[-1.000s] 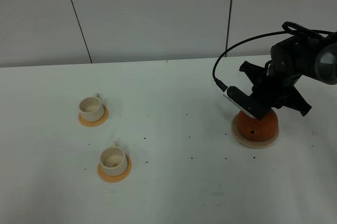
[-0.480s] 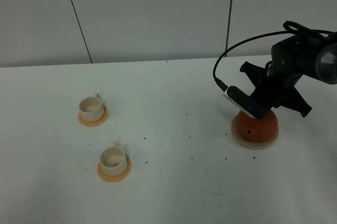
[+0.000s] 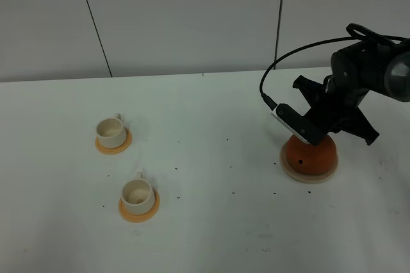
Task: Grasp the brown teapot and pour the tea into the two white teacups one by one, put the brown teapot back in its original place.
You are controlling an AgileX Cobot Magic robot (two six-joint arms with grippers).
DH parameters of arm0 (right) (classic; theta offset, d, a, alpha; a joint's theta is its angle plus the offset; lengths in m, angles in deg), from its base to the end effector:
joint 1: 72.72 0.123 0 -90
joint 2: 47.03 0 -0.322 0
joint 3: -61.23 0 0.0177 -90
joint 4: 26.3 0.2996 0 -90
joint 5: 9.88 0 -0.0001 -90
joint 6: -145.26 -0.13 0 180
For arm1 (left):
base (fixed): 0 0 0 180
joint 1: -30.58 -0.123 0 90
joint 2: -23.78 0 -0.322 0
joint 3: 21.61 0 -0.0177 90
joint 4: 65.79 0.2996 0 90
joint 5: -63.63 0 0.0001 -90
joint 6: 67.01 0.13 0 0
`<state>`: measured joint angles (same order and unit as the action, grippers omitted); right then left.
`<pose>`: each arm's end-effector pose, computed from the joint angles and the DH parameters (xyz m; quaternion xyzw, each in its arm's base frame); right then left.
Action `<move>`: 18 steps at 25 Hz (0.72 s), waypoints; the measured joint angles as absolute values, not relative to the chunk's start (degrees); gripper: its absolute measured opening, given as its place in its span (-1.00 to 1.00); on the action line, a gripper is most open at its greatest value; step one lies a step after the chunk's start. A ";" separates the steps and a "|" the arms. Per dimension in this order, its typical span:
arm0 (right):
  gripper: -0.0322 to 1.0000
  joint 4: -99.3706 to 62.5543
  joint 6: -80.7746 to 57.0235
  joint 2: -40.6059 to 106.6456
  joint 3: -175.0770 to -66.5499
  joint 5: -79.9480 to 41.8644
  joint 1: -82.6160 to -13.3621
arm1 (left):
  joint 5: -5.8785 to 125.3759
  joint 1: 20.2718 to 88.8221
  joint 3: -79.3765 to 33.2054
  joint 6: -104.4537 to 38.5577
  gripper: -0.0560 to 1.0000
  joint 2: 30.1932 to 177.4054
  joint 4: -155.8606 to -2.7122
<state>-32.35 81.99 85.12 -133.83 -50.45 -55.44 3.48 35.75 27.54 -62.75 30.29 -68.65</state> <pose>0.5187 0.1520 0.1212 -0.9146 0.3526 -0.1744 0.0934 0.0337 -0.0087 0.2866 0.0706 0.8440 -0.0292 0.5309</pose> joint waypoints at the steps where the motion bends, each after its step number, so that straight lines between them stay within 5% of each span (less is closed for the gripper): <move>1: -0.75 -32.30 81.72 85.12 -133.83 -50.49 -55.44 | 3.48 35.75 27.54 -62.75 -0.52 30.29 -68.65; 18: -0.75 -30.70 78.72 84.51 -133.87 -53.96 -55.44 | 3.48 35.75 27.54 -62.75 -0.52 30.29 -68.65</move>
<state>-30.70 78.72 84.51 -133.87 -53.96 -55.44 3.48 35.75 27.54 -62.75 30.29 -68.65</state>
